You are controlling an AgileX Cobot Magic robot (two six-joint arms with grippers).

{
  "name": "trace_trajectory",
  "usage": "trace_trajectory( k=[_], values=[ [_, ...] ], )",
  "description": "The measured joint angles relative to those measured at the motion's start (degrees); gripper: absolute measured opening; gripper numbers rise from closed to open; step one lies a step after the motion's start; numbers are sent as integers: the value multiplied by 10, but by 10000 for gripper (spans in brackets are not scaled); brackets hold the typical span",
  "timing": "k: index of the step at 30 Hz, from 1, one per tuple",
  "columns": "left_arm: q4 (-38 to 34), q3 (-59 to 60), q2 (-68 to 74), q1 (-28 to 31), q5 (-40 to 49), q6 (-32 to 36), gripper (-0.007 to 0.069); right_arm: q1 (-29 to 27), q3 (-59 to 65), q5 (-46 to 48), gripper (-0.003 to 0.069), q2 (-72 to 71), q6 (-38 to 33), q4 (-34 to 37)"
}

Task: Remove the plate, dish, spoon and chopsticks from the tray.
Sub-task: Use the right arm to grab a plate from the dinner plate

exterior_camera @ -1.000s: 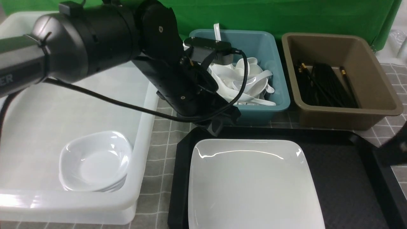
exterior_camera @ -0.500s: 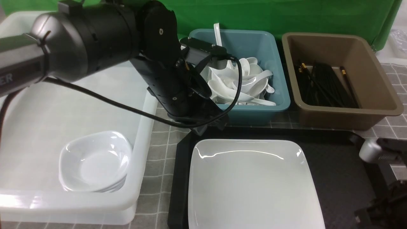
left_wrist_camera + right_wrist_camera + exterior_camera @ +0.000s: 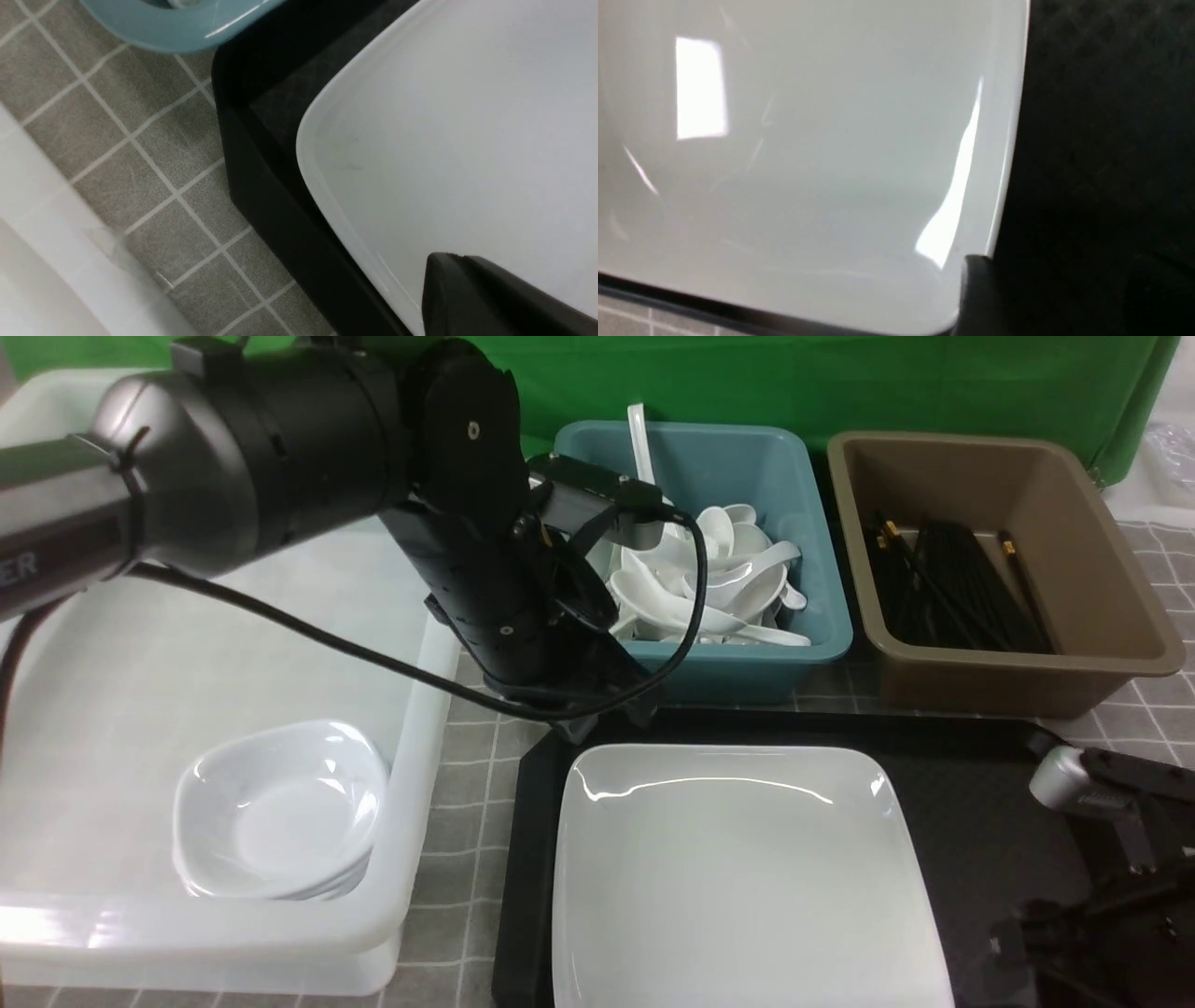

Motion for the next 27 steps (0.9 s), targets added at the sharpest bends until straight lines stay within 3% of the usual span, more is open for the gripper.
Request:
trace_trajectory(
  k=[8,16,27],
  values=[
    [26,0,-54,12,27,-24,11,0,-156,3,475,117,-17,-1],
    [8,0,-147,73,89,-26,11,0,-280,28,477,257,-43,-1],
    [9,1,-260,125,107,-28,11,0,-330,10,477,364,-53,-2]
  ],
)
